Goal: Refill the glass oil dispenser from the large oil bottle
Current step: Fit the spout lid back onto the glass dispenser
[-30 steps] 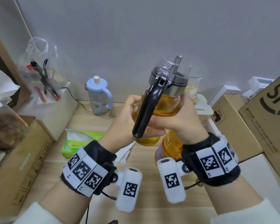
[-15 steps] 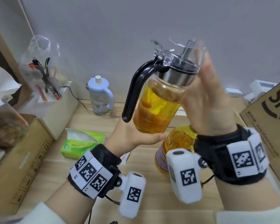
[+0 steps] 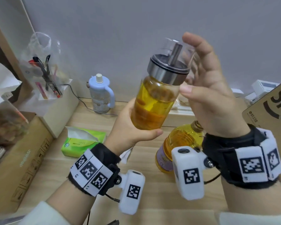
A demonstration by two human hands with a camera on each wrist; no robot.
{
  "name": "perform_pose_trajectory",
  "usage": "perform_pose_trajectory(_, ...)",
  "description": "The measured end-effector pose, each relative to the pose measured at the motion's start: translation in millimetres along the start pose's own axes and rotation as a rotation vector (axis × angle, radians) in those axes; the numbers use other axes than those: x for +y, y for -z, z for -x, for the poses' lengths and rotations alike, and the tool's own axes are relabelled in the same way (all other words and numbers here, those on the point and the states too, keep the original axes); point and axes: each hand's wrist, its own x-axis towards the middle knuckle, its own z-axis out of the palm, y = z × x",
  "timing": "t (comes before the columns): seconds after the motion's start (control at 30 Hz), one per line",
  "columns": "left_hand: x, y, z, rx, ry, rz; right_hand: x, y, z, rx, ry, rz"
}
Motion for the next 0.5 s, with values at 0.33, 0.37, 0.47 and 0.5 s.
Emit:
perform_pose_trajectory(0.33,-3.7,3.8,-0.1,-0.004,-0.006,-0.005,-26.2,-3.3,3.8,0.177,0.097,0.536)
perform_pose_trajectory(0.37,-4.0,5.2,-0.3,-0.001,-0.003,0.004,-28.2,-2.5,5.7,0.193,0.098,0.467)
perform_pose_trajectory(0.47,-5.0,7.0,-2.2,0.014,-0.005,0.017,-33.0,-2.8,10.8,0.150,0.122,0.287)
perform_pose_trajectory(0.5,-5.3,7.2,-2.8,0.020,-0.007,0.020,-33.7,-3.5,12.2,0.120,0.131,0.259)
